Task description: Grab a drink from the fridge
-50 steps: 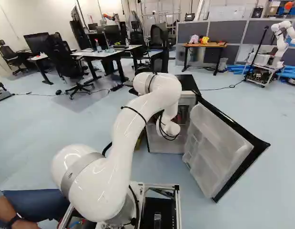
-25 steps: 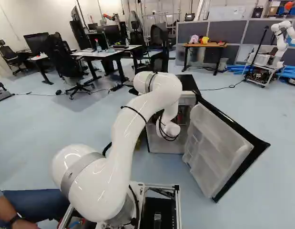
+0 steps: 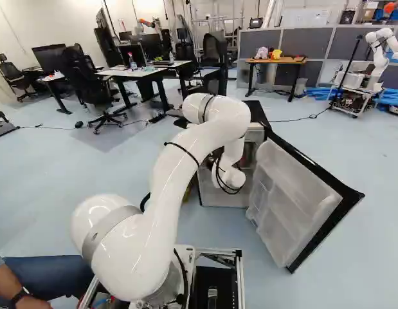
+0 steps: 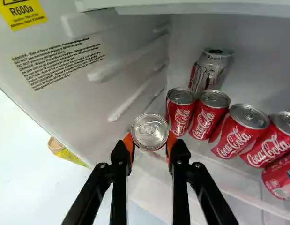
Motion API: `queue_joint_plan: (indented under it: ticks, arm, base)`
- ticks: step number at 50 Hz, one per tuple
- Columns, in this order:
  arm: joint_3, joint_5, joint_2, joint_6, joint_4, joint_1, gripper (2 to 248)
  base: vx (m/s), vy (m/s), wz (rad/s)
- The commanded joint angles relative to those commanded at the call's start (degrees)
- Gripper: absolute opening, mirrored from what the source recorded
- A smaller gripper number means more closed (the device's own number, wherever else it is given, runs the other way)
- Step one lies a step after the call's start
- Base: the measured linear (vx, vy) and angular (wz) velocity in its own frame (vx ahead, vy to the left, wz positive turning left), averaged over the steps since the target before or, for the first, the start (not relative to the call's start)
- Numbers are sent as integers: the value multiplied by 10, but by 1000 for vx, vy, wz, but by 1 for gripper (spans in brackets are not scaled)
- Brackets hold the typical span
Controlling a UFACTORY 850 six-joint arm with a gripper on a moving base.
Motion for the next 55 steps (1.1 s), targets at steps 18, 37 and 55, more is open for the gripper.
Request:
queue_joint_plan:
  ticks: [18,37,55]
  arm:
    - [56,0,46,0,0,-23,91]
    - [123,0,102,0,0,-45,91]
    - [189,0,158,0,0,-64,91]
  base:
    - [0,0,0]
    - [0,0,0]
    - [0,0,0]
